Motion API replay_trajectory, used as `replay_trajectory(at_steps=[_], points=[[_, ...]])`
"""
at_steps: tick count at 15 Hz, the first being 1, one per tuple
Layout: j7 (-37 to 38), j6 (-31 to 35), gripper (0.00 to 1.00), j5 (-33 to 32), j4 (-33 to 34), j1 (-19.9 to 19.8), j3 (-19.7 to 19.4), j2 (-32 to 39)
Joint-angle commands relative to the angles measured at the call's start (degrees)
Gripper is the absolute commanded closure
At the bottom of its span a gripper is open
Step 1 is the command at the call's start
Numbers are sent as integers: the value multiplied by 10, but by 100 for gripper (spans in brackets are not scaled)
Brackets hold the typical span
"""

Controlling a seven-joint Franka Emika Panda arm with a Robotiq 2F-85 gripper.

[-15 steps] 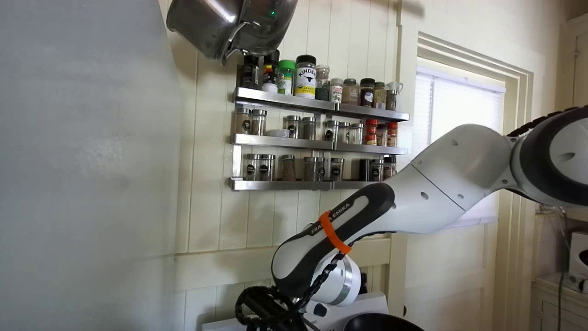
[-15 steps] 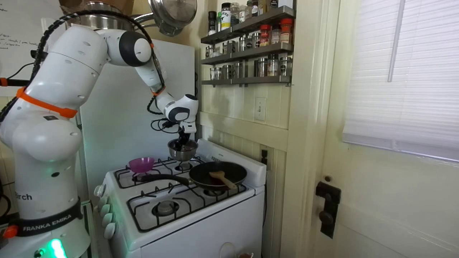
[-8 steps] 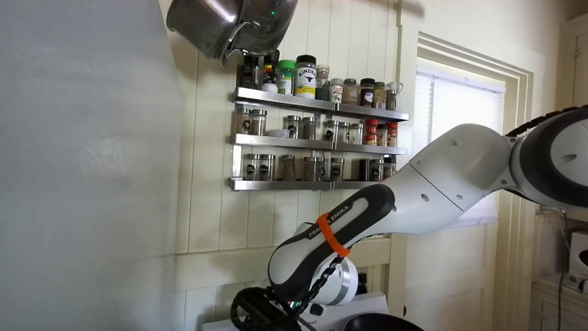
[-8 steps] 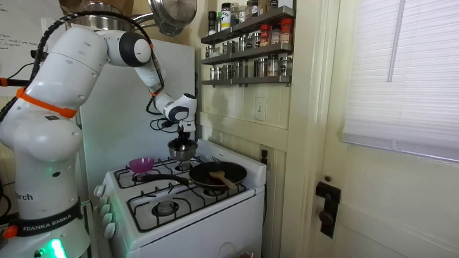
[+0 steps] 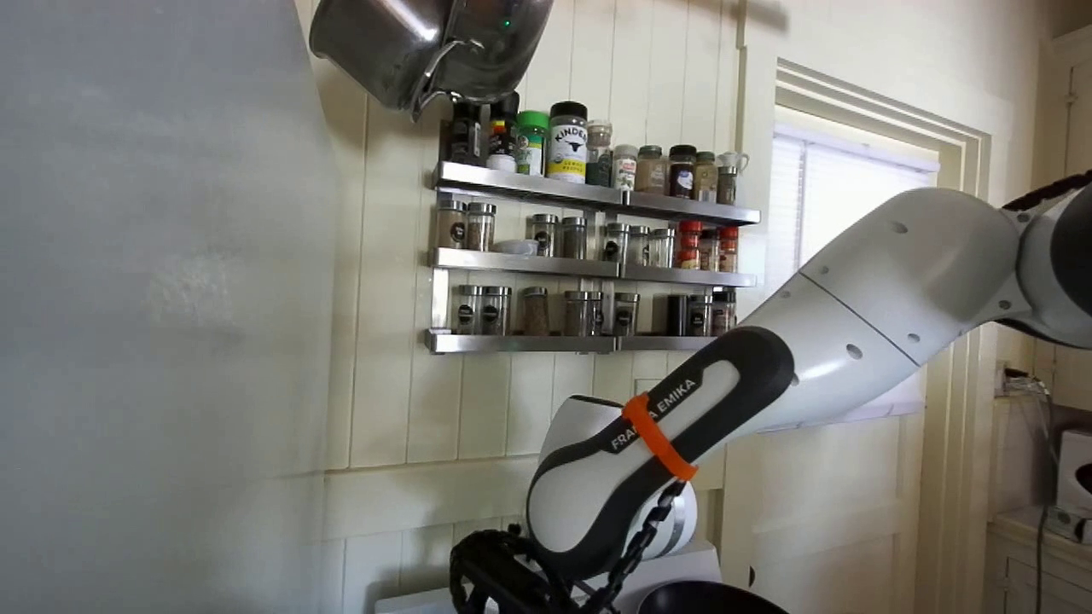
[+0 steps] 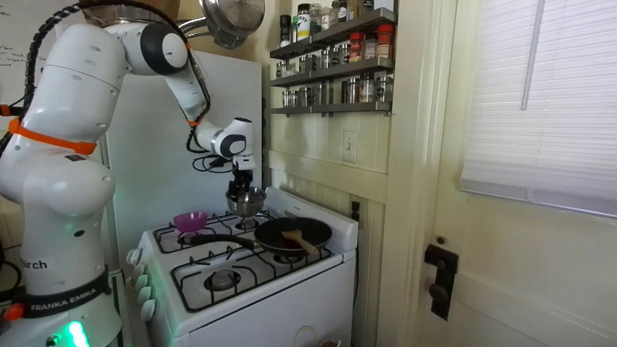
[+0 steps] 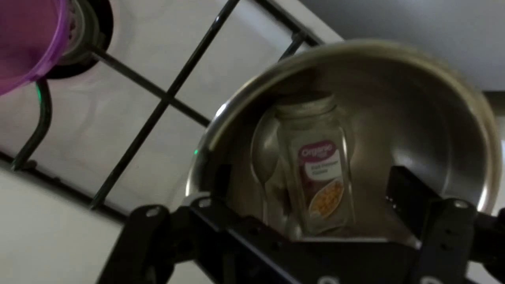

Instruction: Move the silver bowl backwards, remove the purple bowl from inside it and place it on the stove top and place the smaller silver bowl inside the bigger silver bowl

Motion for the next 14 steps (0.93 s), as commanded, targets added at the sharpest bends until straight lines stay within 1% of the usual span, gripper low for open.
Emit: replay_trajectory(at_steps=[1,3,5,7,8,9,11,13,14], points=[[96,56,0,-76,-111,8,-32,-96],[131,63,0,-113,-158,1,-33,-144],[127,5,0,-134,-195,-17,-16,-190],[81,-67,0,-142,-236,-34,8,-243],[37,-82,0,-122,-262,-40,20,-271],[11,-94,0,-128,-284,-45,28,-298],[-59,-94,0,-125,-329,-55,38,-351],[-153,-75,0,-98,-360,-57,33,-386],[-88,-86,0,-109,-314,-72,55,-332]])
